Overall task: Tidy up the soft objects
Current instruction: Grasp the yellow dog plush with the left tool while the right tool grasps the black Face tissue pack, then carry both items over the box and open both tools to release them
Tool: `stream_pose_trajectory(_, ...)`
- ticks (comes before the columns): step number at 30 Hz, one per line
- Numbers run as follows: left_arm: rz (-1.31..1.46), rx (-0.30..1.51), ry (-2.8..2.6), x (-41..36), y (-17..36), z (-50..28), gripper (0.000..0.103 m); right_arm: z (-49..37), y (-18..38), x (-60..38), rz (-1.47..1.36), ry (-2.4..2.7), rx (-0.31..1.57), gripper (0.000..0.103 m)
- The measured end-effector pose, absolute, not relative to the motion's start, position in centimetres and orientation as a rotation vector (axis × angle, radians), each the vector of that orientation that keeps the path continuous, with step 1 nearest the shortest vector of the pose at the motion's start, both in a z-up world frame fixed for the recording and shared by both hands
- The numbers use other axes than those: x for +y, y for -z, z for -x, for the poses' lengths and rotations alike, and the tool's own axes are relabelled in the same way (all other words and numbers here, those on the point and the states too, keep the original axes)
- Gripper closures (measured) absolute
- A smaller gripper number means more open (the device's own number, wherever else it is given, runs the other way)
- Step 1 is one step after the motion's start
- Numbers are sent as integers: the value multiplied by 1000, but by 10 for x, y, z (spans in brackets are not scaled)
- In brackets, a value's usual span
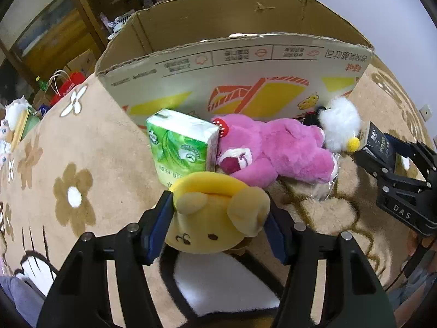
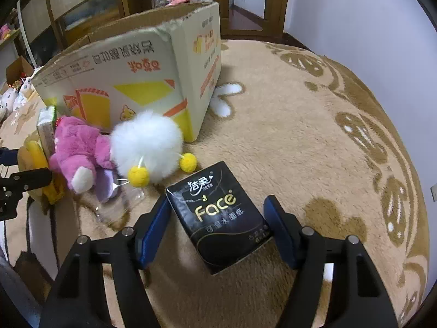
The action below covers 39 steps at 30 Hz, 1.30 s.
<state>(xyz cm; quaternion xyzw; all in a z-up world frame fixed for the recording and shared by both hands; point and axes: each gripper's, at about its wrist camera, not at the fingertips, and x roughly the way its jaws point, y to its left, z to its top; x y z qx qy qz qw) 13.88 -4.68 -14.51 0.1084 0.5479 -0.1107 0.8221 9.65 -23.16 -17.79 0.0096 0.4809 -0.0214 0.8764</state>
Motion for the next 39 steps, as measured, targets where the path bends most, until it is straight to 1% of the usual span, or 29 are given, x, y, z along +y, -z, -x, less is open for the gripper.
stream_pose_trajectory(16, -133, 1090, 217, -33, 119, -125, 43, -72, 126, -227, -62, 59, 822, 29)
stream_pose_trajectory(20, -116, 1007, 224, -30, 98, -116, 43, -66, 113, -229, -77, 65, 771, 29)
stream_pose_trajectory(25, -177, 823, 201, -40, 64, -94, 43, -62, 99, -225, -57, 70, 707, 29)
stream_pose_trajectory(30, -175, 737, 211, -43, 40, -90, 43, -59, 84, -216, -24, 69, 650, 29)
stream_pose_trajectory(39, -139, 518, 211, -44, -9, -90, 43, -58, 58, -201, -2, 48, 560, 29)
